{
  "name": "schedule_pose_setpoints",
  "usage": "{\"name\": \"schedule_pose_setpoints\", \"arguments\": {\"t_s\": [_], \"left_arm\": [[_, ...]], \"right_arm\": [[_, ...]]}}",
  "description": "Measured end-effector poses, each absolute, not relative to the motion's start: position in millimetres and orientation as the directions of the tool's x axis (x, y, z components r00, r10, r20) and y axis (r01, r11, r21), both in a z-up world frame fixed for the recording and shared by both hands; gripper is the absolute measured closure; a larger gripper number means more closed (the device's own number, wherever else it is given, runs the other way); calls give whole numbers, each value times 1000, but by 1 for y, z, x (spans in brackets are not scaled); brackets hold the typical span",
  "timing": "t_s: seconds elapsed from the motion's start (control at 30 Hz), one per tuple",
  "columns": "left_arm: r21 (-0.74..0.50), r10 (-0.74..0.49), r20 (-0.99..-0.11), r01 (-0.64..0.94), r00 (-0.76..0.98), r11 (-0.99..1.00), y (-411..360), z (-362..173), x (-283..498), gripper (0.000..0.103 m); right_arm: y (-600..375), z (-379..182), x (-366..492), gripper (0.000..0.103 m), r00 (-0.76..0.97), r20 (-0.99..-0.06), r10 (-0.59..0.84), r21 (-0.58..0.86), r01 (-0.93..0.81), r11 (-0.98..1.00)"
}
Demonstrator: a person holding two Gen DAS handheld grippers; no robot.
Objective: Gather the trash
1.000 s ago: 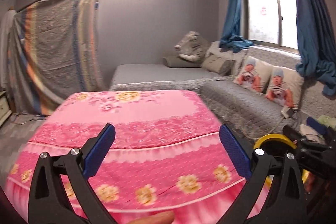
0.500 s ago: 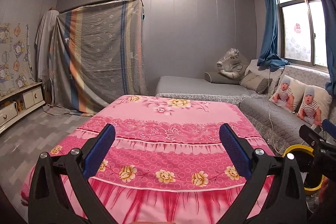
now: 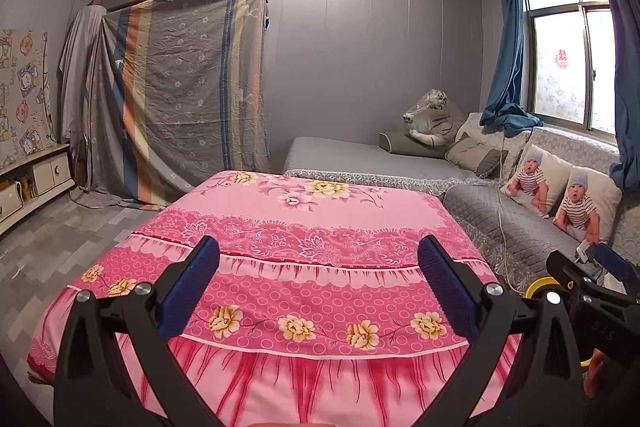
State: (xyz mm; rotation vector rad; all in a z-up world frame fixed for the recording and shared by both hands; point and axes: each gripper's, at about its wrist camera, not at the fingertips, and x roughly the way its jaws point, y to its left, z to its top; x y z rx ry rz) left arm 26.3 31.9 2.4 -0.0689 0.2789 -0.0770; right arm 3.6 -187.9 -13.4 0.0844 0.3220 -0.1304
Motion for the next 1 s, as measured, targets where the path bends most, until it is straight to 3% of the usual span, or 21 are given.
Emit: {"name": "schedule_pose_setpoints", "arguments": {"t_s": [1.0], "left_arm": [[-110, -102, -282, 73, 954, 991, 31, -1, 31, 8]], "right_arm": [[-196, -21, 8, 8, 929, -350, -121, 81, 158, 984]]}}
